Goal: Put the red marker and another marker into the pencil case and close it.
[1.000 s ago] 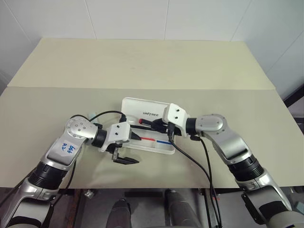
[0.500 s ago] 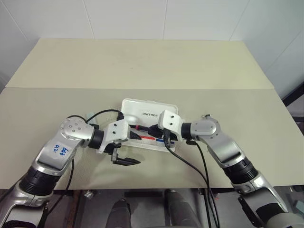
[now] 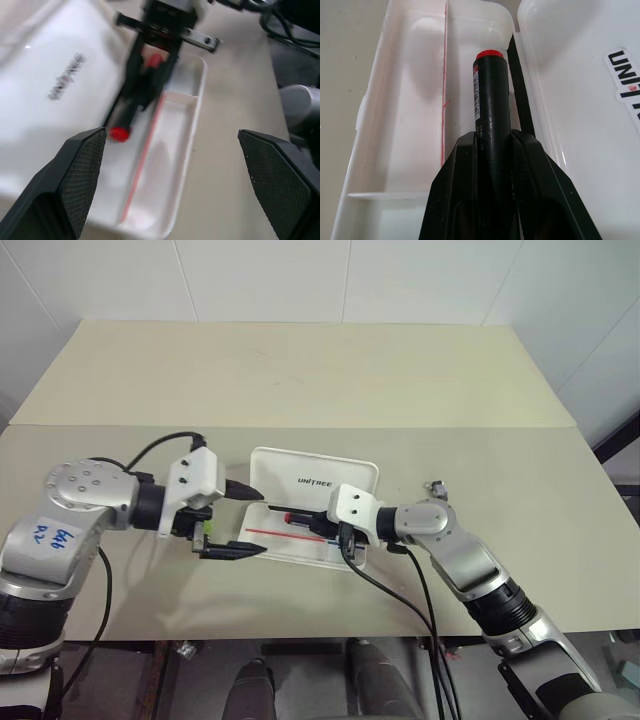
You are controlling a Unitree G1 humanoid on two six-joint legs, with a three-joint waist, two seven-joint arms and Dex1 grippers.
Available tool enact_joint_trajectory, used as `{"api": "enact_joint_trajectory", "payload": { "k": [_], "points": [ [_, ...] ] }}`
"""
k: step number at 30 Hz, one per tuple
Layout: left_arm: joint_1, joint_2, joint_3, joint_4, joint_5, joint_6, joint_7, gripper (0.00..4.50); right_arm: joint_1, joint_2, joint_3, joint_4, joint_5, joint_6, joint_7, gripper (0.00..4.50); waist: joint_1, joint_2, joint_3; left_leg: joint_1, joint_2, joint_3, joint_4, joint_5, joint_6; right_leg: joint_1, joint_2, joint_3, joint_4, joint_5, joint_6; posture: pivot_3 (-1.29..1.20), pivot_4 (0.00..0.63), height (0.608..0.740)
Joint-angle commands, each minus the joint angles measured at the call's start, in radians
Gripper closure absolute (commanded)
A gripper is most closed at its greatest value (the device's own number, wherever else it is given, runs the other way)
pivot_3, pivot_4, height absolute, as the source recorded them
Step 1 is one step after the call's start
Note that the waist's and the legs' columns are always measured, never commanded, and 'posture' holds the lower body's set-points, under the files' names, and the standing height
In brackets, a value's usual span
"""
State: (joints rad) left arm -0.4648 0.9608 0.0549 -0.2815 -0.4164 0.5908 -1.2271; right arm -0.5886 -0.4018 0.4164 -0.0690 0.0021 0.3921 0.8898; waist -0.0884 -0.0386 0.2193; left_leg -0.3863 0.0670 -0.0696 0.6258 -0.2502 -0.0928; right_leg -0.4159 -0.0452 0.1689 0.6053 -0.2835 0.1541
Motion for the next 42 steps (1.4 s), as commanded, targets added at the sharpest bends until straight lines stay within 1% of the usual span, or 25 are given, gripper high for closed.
{"api": "enact_joint_trajectory", "payload": {
  "k": [1,7,8,9,10,17,18,21,27,31,35,39,42],
  "points": [
    [0.003,0.046,0.070,0.070,0.005,-0.084,-0.030,0.00,-0.016,0.014,-0.006,-0.013,-0.004,-0.007,-0.011,3.91,0.000,0.000,0.000,0.000,0.000,0.000,0.000,0.000,0.000,0.000,0.000,0.000,0.000,0.000,0.000,0.00,0.150,0.740],
    [0.005,0.082,0.102,0.189,0.022,-0.184,-0.049,0.00,-0.024,0.016,-0.003,-0.035,-0.011,0.003,-0.005,3.91,0.000,0.000,0.000,-0.001,0.000,0.000,-0.003,0.000,0.000,-0.002,0.000,0.000,0.000,-0.001,-0.001,0.00,0.150,0.740],
    [0.004,0.085,0.101,0.202,0.025,-0.196,-0.051,0.00,-0.022,0.015,-0.001,-0.040,-0.011,0.005,-0.003,3.19,0.001,0.000,0.000,-0.001,0.000,0.000,-0.004,0.000,0.000,-0.002,0.000,0.000,0.000,-0.001,-0.001,0.00,0.150,0.740],
    [0.004,0.086,0.101,0.208,0.023,-0.205,-0.052,0.00,-0.021,0.015,0.001,-0.046,-0.011,0.008,-0.002,2.96,0.001,0.000,0.000,-0.001,0.000,0.000,-0.005,0.000,0.000,-0.003,0.000,0.000,0.000,-0.001,-0.001,0.00,0.150,0.740],
    [0.003,0.085,0.100,0.212,0.020,-0.210,-0.052,0.00,-0.019,0.014,0.003,-0.053,-0.011,0.012,0.001,2.55,0.001,0.000,0.000,-0.001,0.000,0.000,-0.005,0.000,0.000,-0.003,0.000,0.000,0.000,-0.001,-0.001,0.00,0.150,0.740],
    [0.001,0.048,0.078,0.194,0.002,-0.212,-0.037,0.00,0.000,-0.008,-0.002,-0.140,0.014,0.055,0.029,0.19,0.003,0.000,0.000,-0.001,0.000,0.000,-0.010,0.000,0.000,-0.006,0.000,-0.001,0.003,0.000,0.002,0.00,0.150,0.740],
    [-0.001,0.042,0.075,0.193,0.002,-0.212,-0.034,0.00,0.005,-0.010,-0.006,-0.160,0.023,0.064,0.035,0.04,0.003,0.000,0.000,-0.002,0.000,0.000,-0.010,0.000,0.000,-0.008,0.000,-0.001,0.005,-0.001,0.003,0.00,0.150,0.740],
    [-0.008,0.023,0.060,0.193,0.009,-0.216,-0.026,0.00,0.016,-0.013,-0.020,-0.203,0.052,0.087,0.042,0.04,0.003,0.000,0.000,-0.003,0.000,0.000,-0.012,0.000,0.000,-0.012,0.000,-0.001,0.008,0.003,0.011,0.00,0.150,0.740],
    [-0.042,-0.031,0.016,0.204,0.033,-0.235,0.006,0.00,0.035,-0.009,-0.045,-0.214,0.088,0.059,0.031,0.04,0.003,-0.001,0.000,-0.003,0.000,0.000,-0.012,0.000,0.000,-0.012,0.000,-0.001,0.009,0.002,0.011,0.00,0.150,0.740],
    [-0.064,-0.067,0.020,0.239,0.060,-0.275,0.054,0.00,0.051,-0.016,-0.070,-0.249,0.136,0.041,0.051,0.04,0.004,-0.001,0.000,-0.003,0.000,0.000,-0.012,0.000,0.000,-0.012,0.000,-0.001,0.009,0.003,0.011,0.00,0.150,0.740],
    [-0.063,-0.060,0.031,0.287,0.107,-0.311,0.106,0.00,0.078,-0.032,-0.113,-0.313,0.216,0.040,0.083,0.04,0.002,-0.001,0.000,-0.003,0.000,0.000,-0.012,0.000,0.000,-0.012,0.000,-0.001,0.009,0.003,0.011,0.00,0.150,0.740],
    [-0.058,-0.070,0.053,0.299,0.131,-0.298,0.186,0.00,0.094,-0.058,-0.148,-0.348,0.269,0.037,0.104,0.04,0.005,-0.001,0.000,-0.003,0.000,0.000,-0.012,0.000,0.000,-0.012,0.000,-0.001,0.009,0.003,0.011,0.00,0.150,0.740],
    [-0.056,-0.092,0.080,0.276,0.133,-0.229,0.287,0.00,0.110,-0.082,-0.188,-0.380,0.334,0.028,0.134,0.04,0.006,-0.001,0.000,-0.003,0.000,0.000,-0.012,0.000,0.000,-0.011,0.000,-0.001,0.009,0.003,0.012,0.00,0.150,0.740]
  ]
}}
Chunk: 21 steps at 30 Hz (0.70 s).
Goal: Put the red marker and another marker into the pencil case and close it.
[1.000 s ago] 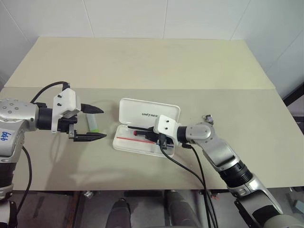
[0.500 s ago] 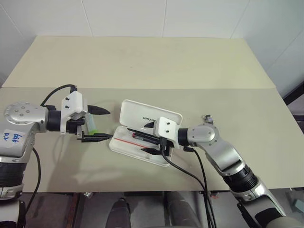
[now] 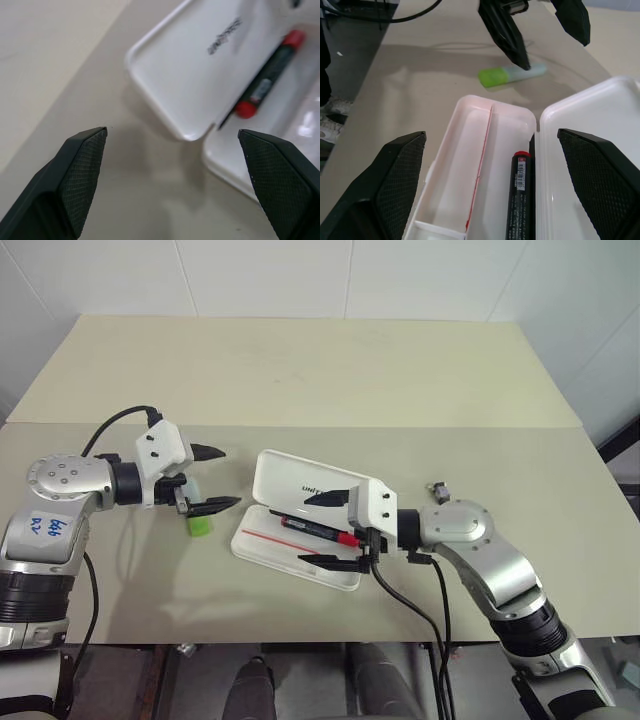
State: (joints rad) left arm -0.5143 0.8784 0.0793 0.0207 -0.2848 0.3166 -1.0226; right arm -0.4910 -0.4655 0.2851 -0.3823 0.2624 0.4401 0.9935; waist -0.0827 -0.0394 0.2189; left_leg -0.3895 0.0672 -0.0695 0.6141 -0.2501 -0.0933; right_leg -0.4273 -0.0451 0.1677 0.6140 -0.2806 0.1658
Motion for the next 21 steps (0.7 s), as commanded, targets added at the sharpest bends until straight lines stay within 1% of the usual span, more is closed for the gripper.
{"api": "enact_joint_trajectory", "payload": {
  "k": [1,3,6,9,15,18,21],
  "points": [
    [-0.001,-0.015,0.065,-0.040,-0.001,0.083,0.116,0.00,0.020,-0.024,-0.077,-0.081,0.110,-0.020,0.046,0.04,0.000,0.000,0.000,0.000,0.000,0.000,0.000,0.000,0.000,0.000,0.000,0.000,0.000,0.000,0.000,0.00,0.150,0.740],
    [0.020,-0.020,0.086,-0.082,-0.010,0.170,0.174,0.00,0.037,-0.028,-0.125,-0.100,0.193,-0.032,0.081,0.04,0.000,0.000,0.000,0.000,0.000,0.000,0.000,0.000,0.000,0.000,0.000,0.000,0.000,0.000,0.000,0.00,0.150,0.740],
    [0.055,-0.020,0.106,-0.149,-0.011,0.331,0.264,0.00,0.056,-0.061,-0.171,-0.089,0.244,-0.057,0.127,0.04,-0.001,0.000,0.000,0.000,0.000,0.000,0.000,0.000,0.000,0.000,0.000,0.000,0.000,0.000,0.001,0.00,0.150,0.740],
    [0.080,-0.030,0.115,-0.213,-0.008,0.483,0.352,0.00,0.060,-0.092,-0.186,-0.050,0.241,-0.088,0.150,0.04,-0.001,0.000,0.000,0.000,0.000,0.000,0.000,0.000,0.000,0.000,0.000,0.000,0.001,0.000,0.001,0.00,0.150,0.740],
    [0.086,-0.092,0.115,-0.333,-0.009,0.791,0.514,0.00,0.054,-0.117,-0.190,0.008,0.220,-0.121,0.153,0.04,-0.001,-0.001,0.000,0.001,0.000,0.000,0.001,0.000,0.000,0.000,0.000,0.000,0.001,0.000,0.001,0.00,0.150,0.740],
    [0.075,-0.122,0.084,-0.312,0.035,0.872,0.600,0.00,0.058,-0.122,-0.191,0.020,0.221,-0.125,0.158,0.04,-0.001,-0.001,0.000,0.001,0.000,0.000,0.001,0.000,0.000,0.001,0.000,0.000,0.001,0.000,0.001,0.00,0.150,0.740],
    [0.056,-0.135,0.059,-0.305,0.051,0.938,0.644,0.00,0.068,-0.136,-0.194,0.017,0.232,-0.127,0.170,0.04,0.000,-0.002,0.000,0.001,0.000,0.000,0.001,0.000,0.000,0.000,0.000,0.000,0.001,0.000,0.001,0.00,0.150,0.740]
  ]
}}
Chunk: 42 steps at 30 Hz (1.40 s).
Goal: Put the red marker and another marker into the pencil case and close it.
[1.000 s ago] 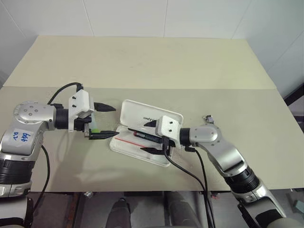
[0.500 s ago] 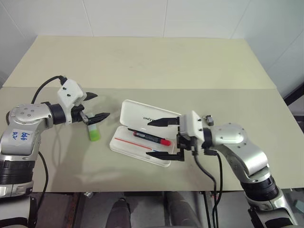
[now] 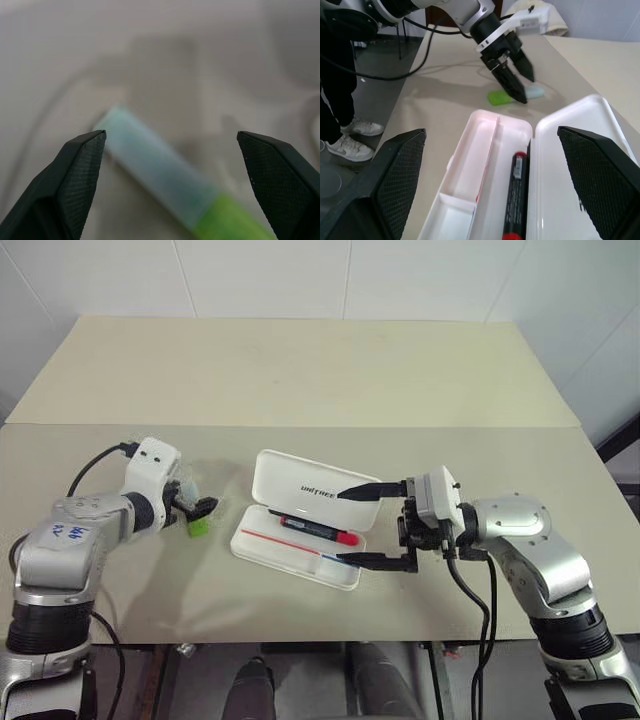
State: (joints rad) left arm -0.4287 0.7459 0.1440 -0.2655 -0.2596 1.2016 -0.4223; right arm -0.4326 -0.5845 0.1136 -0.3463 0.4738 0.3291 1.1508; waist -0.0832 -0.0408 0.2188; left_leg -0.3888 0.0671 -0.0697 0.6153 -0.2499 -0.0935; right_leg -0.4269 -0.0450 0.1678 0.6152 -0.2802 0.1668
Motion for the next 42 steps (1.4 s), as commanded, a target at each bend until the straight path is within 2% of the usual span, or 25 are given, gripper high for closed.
{"api": "enact_joint_trajectory", "payload": {
  "k": [1,6,14,18,24,30,33,39,42],
  "points": [
    [-0.037,-0.011,-0.011,-0.017,0.026,0.077,0.057,0.00,0.014,-0.021,-0.029,-0.022,0.028,-0.014,0.014,0.04,0.000,-0.001,0.000,0.000,0.000,0.000,0.000,0.000,0.000,0.000,0.000,0.000,0.000,0.000,0.000,0.00,0.150,0.740],
    [-0.074,-0.036,-0.049,0.033,0.046,0.142,0.108,0.00,0.035,-0.040,-0.052,-0.035,0.049,-0.007,0.015,0.04,0.001,-0.001,-0.001,0.000,0.000,0.000,0.000,0.000,0.000,0.000,0.000,0.000,0.000,0.000,0.000,0.00,0.150,0.740],
    [-0.100,-0.026,-0.106,0.063,0.043,0.233,0.117,0.00,0.050,-0.062,-0.072,-0.044,0.048,-0.009,-0.008,0.04,-0.001,-0.001,-0.001,0.003,0.000,0.000,0.005,0.001,-0.001,0.004,0.000,0.000,0.000,0.000,-0.001,0.00,0.150,0.740],
    [-0.107,-0.008,-0.128,0.066,0.035,0.303,0.116,0.00,0.051,-0.069,-0.078,-0.041,0.047,-0.012,-0.016,0.04,-0.007,-0.002,-0.001,0.004,0.000,0.000,0.007,0.001,-0.001,0.007,0.000,0.000,-0.003,-0.006,-0.014,0.00,0.150,0.740],
    [-0.134,-0.024,-0.104,0.088,0.050,0.375,0.151,0.00,0.048,-0.075,-0.074,-0.029,0.043,-0.018,-0.020,0.04,-0.018,-0.002,-0.002,0.014,0.000,0.000,0.005,-0.002,-0.004,0.017,0.000,0.000,-0.008,-0.007,-0.014,0.00,0.150,0.740],
    [-0.143,-0.035,-0.094,0.119,0.067,0.389,0.187,0.00,0.038,-0.071,-0.065,-0.015,0.036,-0.022,-0.024,0.04,-0.028,-0.002,-0.002,0.018,0.000,0.000,0.005,-0.002,-0.004,0.020,0.000,0.001,-0.007,-0.008,-0.015,0.00,0.150,0.740],
    [-0.149,-0.055,-0.079,0.134,0.084,0.352,0.215,0.62,0.032,-0.070,-0.062,-0.008,0.032,-0.025,-0.024,0.00,-0.030,-0.002,-0.002,0.019,0.000,0.000,0.005,-0.002,-0.004,0.020,0.000,0.001,-0.008,-0.007,-0.016,0.00,0.150,0.740],
    [-0.164,-0.073,-0.070,0.198,0.108,0.265,0.245,2.49,0.028,-0.068,-0.061,-0.005,0.027,-0.025,-0.027,0.00,-0.033,-0.004,-0.004,0.021,-0.001,-0.001,0.007,-0.001,-0.003,0.021,0.001,0.001,-0.011,-0.001,-0.019,0.00,0.150,0.740],
    [-0.160,-0.072,-0.080,0.206,0.104,0.211,0.241,2.49,0.030,-0.071,-0.063,-0.005,0.025,-0.026,-0.027,0.00,-0.045,-0.003,-0.004,0.021,-0.001,-0.004,0.009,-0.001,-0.003,0.024,0.003,0.002,-0.022,0.005,-0.021,0.00,0.150,0.740]
  ]
}}
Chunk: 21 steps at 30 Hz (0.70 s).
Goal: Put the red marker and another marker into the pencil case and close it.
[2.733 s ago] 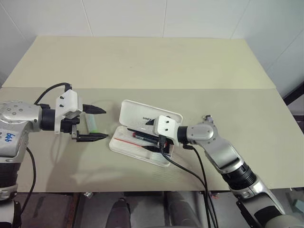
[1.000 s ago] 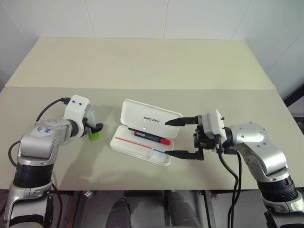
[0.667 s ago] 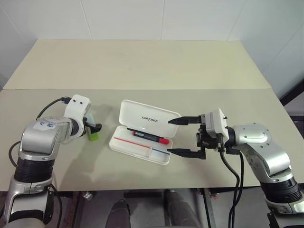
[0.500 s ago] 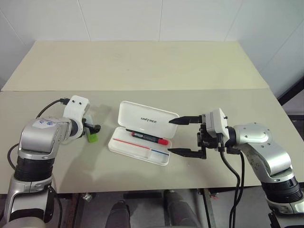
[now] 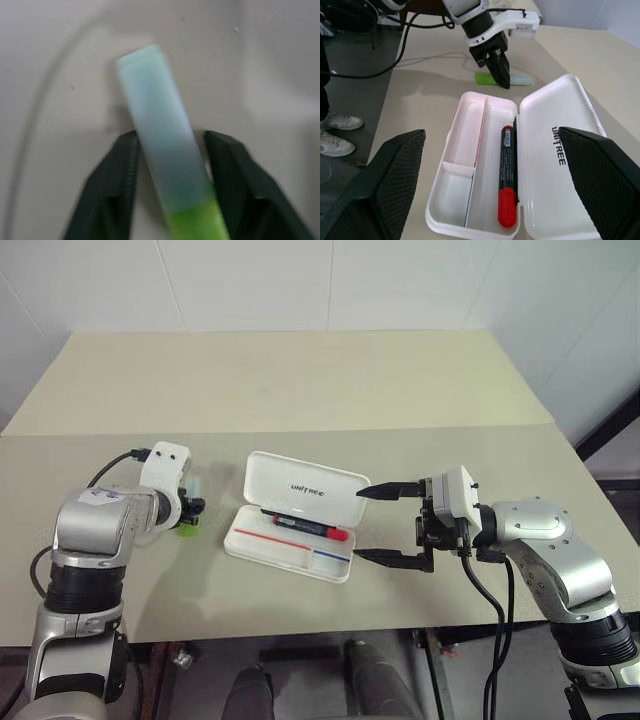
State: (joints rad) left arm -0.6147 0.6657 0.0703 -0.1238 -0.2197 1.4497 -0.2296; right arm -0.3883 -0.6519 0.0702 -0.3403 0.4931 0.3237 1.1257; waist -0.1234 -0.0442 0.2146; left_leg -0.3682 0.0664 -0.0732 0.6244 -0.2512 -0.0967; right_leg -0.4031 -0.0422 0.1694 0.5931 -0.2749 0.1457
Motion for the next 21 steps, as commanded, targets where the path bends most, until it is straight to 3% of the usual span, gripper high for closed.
{"api": "enact_joint_trajectory", "payload": {
  "k": [1,6,10,16,17,18,21],
  "points": [
    [0.023,0.006,-0.006,0.069,0.065,-0.052,0.049,2.49,-0.014,-0.004,-0.020,-0.011,0.005,-0.020,-0.003,0.00,-0.012,0.001,0.000,0.000,0.000,0.000,0.000,0.000,0.000,0.002,0.000,0.000,-0.004,0.002,-0.002,0.00,0.150,0.740],
    [0.014,0.007,-0.010,0.071,0.060,-0.112,0.032,2.49,-0.011,-0.007,-0.023,-0.011,0.004,-0.021,-0.002,0.00,-0.021,0.001,0.000,-0.003,0.000,0.000,0.002,-0.004,-0.005,0.013,-0.001,0.000,-0.039,0.022,-0.006,0.00,0.150,0.740],
    [0.001,0.020,0.007,0.073,0.047,-0.229,-0.006,2.49,-0.009,-0.010,-0.027,-0.011,0.005,-0.020,-0.001,0.00,-0.018,-0.001,0.000,-0.005,-0.001,0.000,0.003,-0.004,-0.005,0.011,-0.002,0.000,-0.044,0.027,-0.013,0.00,0.150,0.740],
    [-0.019,0.079,0.023,0.081,0.022,-0.460,-0.146,2.49,-0.001,-0.015,-0.035,-0.008,0.011,-0.028,0.008,0.00,-0.003,-0.004,0.001,-0.012,-0.001,0.001,-0.008,-0.003,-0.004,-0.008,-0.003,0.000,-0.026,0.017,0.003,0.00,0.150,0.740],
    [-0.031,0.102,0.015,0.089,0.021,-0.534,-0.198,2.49,0.001,-0.015,-0.037,-0.007,0.012,-0.030,0.009,0.00,0.003,-0.004,0.001,-0.015,-0.001,0.001,-0.009,-0.003,-0.005,-0.014,-0.002,-0.001,-0.017,0.016,0.008,0.00,0.150,0.740],
    [-0.044,0.121,0.007,0.100,0.021,-0.593,-0.243,2.49,0.002,-0.015,-0.037,-0.006,0.013,-0.032,0.010,0.00,0.008,-0.004,0.001,-0.018,-0.001,0.001,-0.009,-0.004,-0.006,-0.025,-0.002,-0.001,-0.004,0.018,0.023,0.00,0.150,0.740],
    [-0.089,0.144,0.001,0.134,0.018,-0.778,-0.356,2.49,0.002,-0.015,-0.039,-0.002,0.015,-0.036,0.011,0.00,0.028,-0.004,0.001,-0.022,-0.001,0.001,-0.013,-0.004,-0.007,-0.039,-0.002,-0.003,0.013,0.008,0.018,0.00,0.150,0.740]
  ]
}}
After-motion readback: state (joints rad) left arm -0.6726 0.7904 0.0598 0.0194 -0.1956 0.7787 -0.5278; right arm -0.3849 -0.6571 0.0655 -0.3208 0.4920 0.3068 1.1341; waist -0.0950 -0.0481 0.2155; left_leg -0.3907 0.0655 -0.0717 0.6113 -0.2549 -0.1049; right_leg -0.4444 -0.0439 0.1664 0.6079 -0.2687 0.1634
